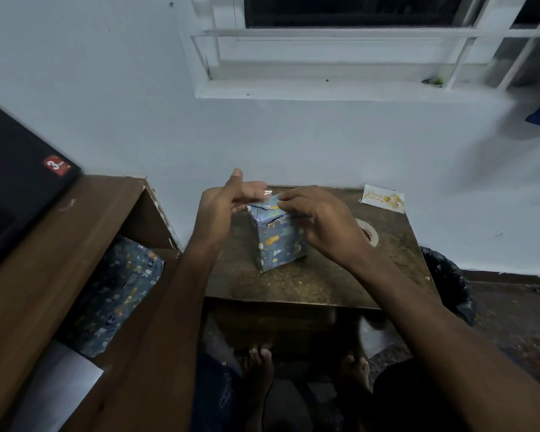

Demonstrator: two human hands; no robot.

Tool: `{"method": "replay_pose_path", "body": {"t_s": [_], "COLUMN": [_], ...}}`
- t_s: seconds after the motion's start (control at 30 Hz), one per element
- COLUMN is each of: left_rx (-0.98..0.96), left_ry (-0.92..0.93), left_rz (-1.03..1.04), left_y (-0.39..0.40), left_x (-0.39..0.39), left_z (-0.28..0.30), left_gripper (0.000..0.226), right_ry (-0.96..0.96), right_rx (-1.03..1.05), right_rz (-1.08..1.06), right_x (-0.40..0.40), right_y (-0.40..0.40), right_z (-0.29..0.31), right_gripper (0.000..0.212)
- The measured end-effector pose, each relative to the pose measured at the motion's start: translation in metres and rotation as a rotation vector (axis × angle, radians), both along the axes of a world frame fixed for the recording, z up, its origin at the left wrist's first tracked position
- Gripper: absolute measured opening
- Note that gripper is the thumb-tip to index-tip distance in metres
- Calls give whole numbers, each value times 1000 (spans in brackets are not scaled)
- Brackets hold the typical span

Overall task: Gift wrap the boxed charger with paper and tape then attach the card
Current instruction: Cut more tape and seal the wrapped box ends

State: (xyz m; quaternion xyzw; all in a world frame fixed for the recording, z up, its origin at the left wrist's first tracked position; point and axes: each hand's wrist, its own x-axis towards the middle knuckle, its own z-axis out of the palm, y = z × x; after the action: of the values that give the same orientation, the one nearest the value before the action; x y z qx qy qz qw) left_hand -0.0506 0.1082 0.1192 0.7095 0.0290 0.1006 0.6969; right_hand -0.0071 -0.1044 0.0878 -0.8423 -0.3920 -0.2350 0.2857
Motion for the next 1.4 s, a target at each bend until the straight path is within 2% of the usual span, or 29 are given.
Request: {"method": "replay_pose_path", "body": {"t_s": [0.37,0.6,0.9,1.23,1.4], "left_rx": [67,76,69,-145,-17], "left_ry": [-11,-3,-6,37,95], "left_rz": [-9,-27,-3,-91,-59], "left_y": [7,5,6,6,4], "left_x": [2,4,7,-1,1], "left_z": [-5,-6,-9,0,-5], "left_gripper": [63,63,65,77,75], "right_ry": [-90,-92,-106,-74,-74], "right_rx": [-231,-163,-133,-183,-192], "right_rz": [-69,-48,-76,-85,-86], "right_x": [-1,0,-4,-2,-2], "right_y": [3,1,3,8,8], "right_z": [0,-3,-3,0,0], "right_gripper": [65,57,59,67,64]}}
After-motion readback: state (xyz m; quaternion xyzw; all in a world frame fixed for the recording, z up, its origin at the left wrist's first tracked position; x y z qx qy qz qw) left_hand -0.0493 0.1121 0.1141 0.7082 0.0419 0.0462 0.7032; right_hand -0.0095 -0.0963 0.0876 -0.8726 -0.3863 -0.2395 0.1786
